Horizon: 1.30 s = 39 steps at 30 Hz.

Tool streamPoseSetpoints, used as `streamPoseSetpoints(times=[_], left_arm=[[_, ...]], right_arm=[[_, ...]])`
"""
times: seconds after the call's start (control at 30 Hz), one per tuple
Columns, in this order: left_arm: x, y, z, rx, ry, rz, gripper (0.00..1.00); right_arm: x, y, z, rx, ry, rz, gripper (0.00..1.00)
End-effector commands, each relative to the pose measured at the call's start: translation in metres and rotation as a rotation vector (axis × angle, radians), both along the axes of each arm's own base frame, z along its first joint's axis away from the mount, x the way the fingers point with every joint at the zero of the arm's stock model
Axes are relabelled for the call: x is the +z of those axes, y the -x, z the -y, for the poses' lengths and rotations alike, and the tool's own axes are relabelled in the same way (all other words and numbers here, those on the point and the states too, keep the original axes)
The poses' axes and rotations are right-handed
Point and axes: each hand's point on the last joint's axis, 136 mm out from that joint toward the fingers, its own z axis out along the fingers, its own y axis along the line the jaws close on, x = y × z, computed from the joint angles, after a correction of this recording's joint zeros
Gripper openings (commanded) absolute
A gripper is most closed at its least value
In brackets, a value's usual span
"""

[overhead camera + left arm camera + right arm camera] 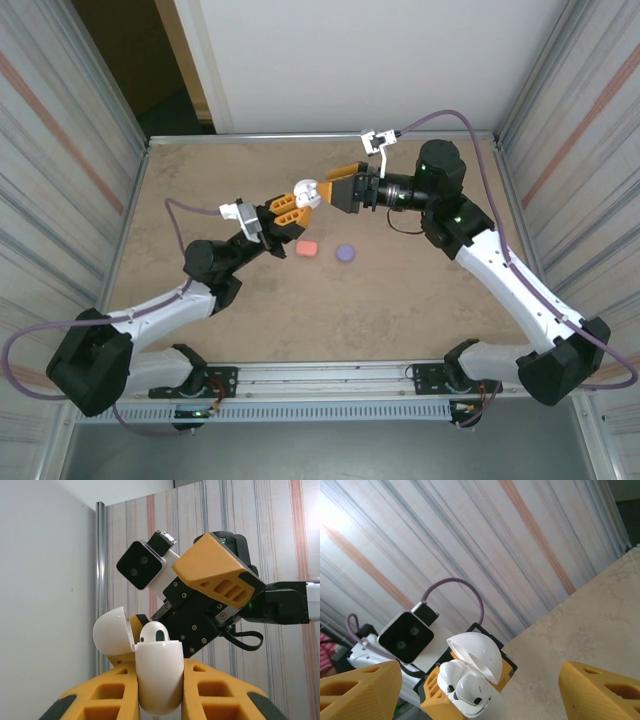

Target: Insert the wireless bluetooth earbuds into the charging case

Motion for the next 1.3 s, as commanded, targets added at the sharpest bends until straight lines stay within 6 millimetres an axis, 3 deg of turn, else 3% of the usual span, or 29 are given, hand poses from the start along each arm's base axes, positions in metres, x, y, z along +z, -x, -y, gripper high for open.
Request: streamPoseSetpoints(times=[0.0,0.5,0.77,1.07,1.27], left_arm=[[0.015,0.007,0.003,-0.044,0.027,0.028,0.00],[0.010,-0.001,0.006,-0.033,0.022,0.003,0.00],[0.009,-0.003,0.004,-0.015,0.021,-0.001,0.00],[0.011,0.000,0.002,-0.012,0.022,0.006,0.00],[0.011,0.001,0.001,0.000,0.013,0.007,0.00]], right_arm=[[0.012,0.013,-0.007,0.081,-0.032,0.024,0.81],[0.035,0.036,-0.010,0.179,-0.086,0.114,0.71],[0.034,0.040,-0.008,0.177,-0.087,0.132,0.68],[0.028,0.030,0.000,0.100,-0.067,0.126,0.68],[0.017,0.013,0.017,-0.073,-0.011,0.132,0.69]])
